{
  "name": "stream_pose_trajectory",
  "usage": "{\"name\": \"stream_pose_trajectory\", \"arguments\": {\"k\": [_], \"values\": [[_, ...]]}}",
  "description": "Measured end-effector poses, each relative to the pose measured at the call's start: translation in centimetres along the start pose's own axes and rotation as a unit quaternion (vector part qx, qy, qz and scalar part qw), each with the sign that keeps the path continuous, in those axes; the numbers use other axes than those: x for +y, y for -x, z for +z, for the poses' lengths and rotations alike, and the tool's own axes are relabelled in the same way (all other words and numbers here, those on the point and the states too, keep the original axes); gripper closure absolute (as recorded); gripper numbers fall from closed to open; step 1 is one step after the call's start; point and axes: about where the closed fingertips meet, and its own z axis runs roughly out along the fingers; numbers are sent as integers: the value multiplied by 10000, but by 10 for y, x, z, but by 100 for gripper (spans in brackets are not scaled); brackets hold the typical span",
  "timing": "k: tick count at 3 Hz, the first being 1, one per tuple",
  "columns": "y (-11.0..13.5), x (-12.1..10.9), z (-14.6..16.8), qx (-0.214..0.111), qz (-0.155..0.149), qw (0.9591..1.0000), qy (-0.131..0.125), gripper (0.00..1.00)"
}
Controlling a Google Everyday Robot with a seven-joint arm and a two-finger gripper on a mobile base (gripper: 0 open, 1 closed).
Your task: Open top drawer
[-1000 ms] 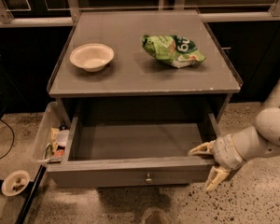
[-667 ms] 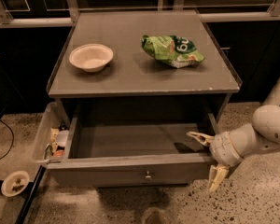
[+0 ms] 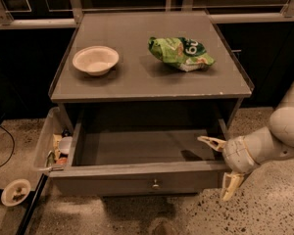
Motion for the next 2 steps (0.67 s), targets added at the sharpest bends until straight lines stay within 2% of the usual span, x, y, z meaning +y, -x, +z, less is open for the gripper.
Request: {"name": "stream_pose_trajectory", "arguments": {"k": [2], "values": [[27,-11,-88,452,-401,9973,-422,0]]}}
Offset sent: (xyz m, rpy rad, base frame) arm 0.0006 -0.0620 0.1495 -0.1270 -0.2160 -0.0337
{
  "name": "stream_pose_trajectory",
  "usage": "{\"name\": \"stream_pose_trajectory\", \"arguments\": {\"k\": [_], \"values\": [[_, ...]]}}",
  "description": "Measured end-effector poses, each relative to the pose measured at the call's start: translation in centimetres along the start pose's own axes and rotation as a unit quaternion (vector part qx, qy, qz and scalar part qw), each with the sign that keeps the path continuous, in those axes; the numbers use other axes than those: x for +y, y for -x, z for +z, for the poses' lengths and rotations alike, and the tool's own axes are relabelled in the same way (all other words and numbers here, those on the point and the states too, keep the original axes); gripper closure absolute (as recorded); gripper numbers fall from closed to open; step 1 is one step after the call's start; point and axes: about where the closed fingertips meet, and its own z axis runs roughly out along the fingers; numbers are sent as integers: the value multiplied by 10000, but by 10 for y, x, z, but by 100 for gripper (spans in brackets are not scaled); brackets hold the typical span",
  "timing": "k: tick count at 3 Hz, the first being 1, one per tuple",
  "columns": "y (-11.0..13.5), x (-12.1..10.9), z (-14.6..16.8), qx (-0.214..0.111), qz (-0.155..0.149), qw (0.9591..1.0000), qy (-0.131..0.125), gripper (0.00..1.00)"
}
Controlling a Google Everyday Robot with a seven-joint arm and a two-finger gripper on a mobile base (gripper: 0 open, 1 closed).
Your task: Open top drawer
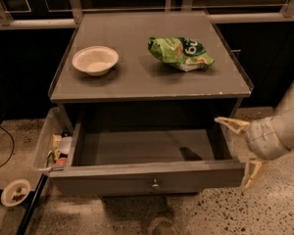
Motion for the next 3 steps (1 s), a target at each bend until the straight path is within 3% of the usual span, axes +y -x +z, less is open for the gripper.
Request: {"name": "stream_pose_trajectory", "arguments": {"k": [2,3], "values": [[25,-62,-75,324,-434,9976,-426,0],[35,-82,-88,379,-601,9962,-498,0]]}}
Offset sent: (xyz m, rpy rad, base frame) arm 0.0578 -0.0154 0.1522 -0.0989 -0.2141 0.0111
